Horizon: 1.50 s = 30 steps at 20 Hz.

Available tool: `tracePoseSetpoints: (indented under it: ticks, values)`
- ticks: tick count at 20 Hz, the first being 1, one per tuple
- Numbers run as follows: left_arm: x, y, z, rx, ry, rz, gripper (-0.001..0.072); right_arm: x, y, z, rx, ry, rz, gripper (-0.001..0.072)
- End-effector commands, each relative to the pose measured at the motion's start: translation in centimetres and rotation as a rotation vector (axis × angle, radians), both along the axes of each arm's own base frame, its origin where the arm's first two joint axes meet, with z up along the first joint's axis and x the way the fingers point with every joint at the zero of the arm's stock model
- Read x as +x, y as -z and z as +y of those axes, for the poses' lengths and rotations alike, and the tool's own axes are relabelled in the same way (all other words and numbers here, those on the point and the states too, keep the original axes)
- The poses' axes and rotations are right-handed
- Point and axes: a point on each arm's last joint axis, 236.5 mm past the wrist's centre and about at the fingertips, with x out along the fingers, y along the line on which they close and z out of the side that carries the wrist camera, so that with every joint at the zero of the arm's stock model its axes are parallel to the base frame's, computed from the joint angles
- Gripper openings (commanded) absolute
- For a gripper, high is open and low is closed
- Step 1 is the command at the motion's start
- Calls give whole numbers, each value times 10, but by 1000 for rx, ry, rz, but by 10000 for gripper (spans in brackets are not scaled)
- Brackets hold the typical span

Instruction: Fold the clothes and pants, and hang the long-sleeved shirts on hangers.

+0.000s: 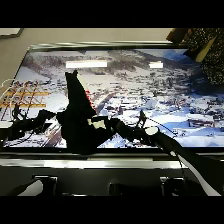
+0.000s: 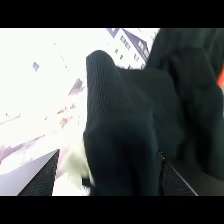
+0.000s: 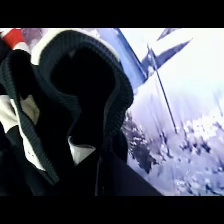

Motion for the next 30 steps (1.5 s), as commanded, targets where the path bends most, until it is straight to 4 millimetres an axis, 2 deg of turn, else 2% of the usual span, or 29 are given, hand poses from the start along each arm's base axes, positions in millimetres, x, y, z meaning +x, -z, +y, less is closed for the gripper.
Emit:
tracePoseSetpoints:
  ticks: [1, 4, 6, 7, 8, 10, 12, 13, 15, 17, 18, 20, 21, 23, 25, 27, 30]
  values:
    - [23, 23, -2, 5, 30, 11, 720, 0, -11, 0, -5, -21, -37, 44]
    - [43, 33, -7, 15, 53, 19, 701, -4, -15, -2, -17, -41, -43, 44]
    - [55, 37, -7, 30, 53, 14, 468, -4, -20, -2, -20, -51, -64, 44]
    - [57, 39, -8, 32, 56, 14, 308, -5, -22, -2, -19, -55, -69, 44]
    - [58, 39, -13, 18, 55, 17, 50, -4, -25, -2, -16, -56, -76, 44]
    - [57, 33, -20, 6, 72, 10, 39, -1, -36, -3, -12, -50, -108, 43]
    - [67, 6, -15, 24, 65, -57, 37, 16, -61, -20, -9, -5, -168, 43]
    - [77, -20, -10, 43, 58, -119, 36, 29, -80, -35, -24, 11, -222, 43]
    - [99, -87, -1, 89, 52, -274, 35, 62, -137, -76, -76, 53, -357, 43]
    - [115, -182, 2, 146, 56, -475, 36, 86, -215, -115, -137, 87, -523, 43]
    - [115, -228, 0, 169, 60, -567, 35, 93, -261, -131, -164, 101, -620, 43]
    - [100, -327, -3, 228, 55, -769, 36, 90, -353, -154, -220, 122, -811, 43]
    - [84, -374, -5, 270, 50, -868, 36, 80, -402, -163, -258, 132, -917, 43]
    - [40, -449, -14, 339, 43, -1031, 36, 47, -485, -178, -346, 159, -1117, 43]
    - [-12, -500, -21, 367, 6, -1142, 36, -4, -558, -194, -431, 214, -1294, 43]
    - [-59, -528, -24, 384, -43, -1203, 37, -54, -606, -214, -491, 300, -1403, 43]
    - [-111, -549, -26, 412, -110, -1250, 37, -121, -650, -243, -549, 440, -1517, 43]
